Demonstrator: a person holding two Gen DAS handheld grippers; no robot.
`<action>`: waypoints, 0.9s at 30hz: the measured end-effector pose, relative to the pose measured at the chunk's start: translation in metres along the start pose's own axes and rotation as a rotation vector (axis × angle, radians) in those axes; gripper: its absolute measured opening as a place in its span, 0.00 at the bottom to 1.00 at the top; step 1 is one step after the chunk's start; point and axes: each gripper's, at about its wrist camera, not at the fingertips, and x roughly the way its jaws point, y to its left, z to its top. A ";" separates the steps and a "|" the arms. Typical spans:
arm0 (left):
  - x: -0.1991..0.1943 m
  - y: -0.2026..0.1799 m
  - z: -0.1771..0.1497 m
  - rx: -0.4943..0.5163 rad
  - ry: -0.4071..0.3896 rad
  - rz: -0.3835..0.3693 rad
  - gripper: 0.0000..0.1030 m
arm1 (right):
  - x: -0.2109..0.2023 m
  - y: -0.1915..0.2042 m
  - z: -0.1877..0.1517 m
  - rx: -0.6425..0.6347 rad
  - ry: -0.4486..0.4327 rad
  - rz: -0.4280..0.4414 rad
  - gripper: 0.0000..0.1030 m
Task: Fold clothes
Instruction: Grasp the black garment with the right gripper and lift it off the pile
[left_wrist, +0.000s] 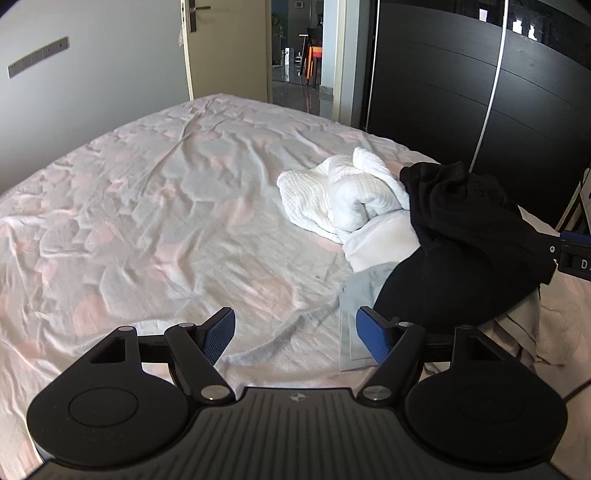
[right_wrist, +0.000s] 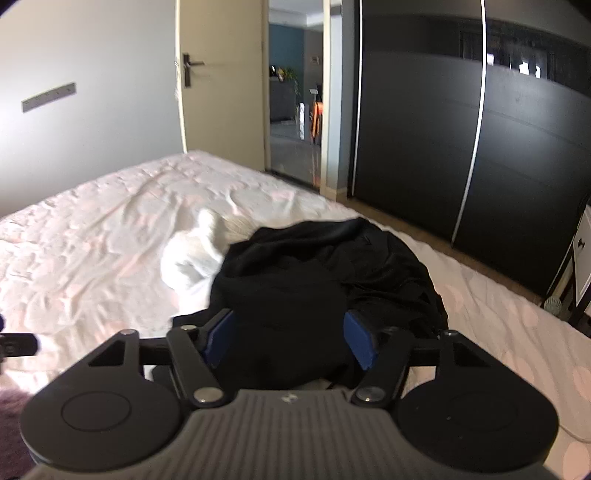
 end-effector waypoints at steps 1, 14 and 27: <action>0.003 0.003 0.001 -0.004 0.006 0.008 0.70 | 0.008 -0.002 0.002 0.001 0.015 -0.003 0.66; 0.021 0.032 -0.007 -0.079 0.071 0.085 0.70 | 0.066 0.007 0.008 -0.076 0.116 0.033 0.21; -0.007 0.039 -0.011 -0.101 0.027 0.085 0.65 | -0.001 -0.028 0.019 -0.107 -0.103 -0.160 0.01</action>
